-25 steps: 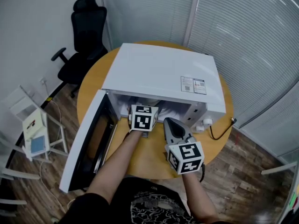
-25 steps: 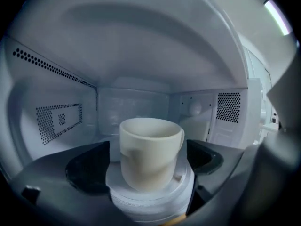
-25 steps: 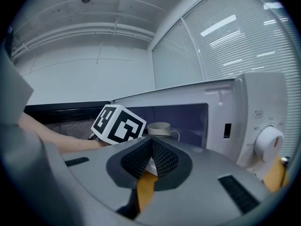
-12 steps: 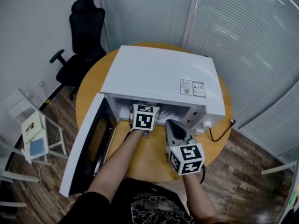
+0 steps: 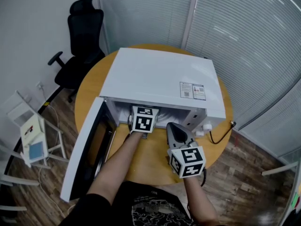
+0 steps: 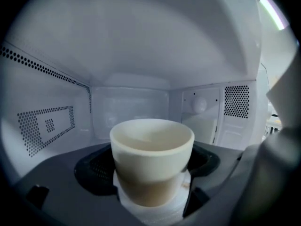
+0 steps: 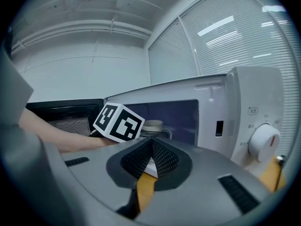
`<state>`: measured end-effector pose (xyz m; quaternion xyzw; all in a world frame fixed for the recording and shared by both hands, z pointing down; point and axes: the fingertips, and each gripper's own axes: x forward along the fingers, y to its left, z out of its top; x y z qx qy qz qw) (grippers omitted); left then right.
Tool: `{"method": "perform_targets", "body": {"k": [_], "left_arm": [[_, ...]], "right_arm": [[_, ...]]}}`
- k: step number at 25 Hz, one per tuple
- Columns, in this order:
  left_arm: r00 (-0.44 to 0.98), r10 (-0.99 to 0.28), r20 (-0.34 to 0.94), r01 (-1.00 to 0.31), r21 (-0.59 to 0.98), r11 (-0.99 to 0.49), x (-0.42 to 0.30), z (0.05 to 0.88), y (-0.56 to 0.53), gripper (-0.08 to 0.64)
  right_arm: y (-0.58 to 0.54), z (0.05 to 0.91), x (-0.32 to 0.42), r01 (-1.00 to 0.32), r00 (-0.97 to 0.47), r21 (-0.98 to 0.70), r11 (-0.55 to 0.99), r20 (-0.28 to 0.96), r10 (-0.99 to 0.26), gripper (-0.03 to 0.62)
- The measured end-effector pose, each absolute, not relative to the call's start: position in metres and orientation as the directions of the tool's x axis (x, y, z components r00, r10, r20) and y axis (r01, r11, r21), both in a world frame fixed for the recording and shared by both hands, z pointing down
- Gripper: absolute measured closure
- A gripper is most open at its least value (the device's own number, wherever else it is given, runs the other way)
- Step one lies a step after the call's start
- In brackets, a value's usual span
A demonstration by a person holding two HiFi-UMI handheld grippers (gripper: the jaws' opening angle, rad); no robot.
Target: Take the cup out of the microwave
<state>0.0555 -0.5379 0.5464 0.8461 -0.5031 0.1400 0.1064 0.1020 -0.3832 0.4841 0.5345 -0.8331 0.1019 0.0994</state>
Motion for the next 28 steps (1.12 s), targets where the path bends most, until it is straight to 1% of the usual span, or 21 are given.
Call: {"method": "perform_targets", "body": {"k": [12, 28], "left_arm": [[0.464, -0.816, 0.345, -0.875, 0.039, -0.482, 0.047, 0.541, -0.521, 0.12], [0.446, -0.818, 0.364, -0.888, 0.064, -0.455, 0.04, 0.527, -0.467, 0.12]], "right_arm": [[-0.379, 0.478, 0.094, -0.907, -0.419, -0.083, 0.413, 0.28, -0.864, 0.577], [-0.333, 0.462, 0.095, -0.902, -0.431, -0.115, 0.417, 0.32, -0.844, 0.577]]}}
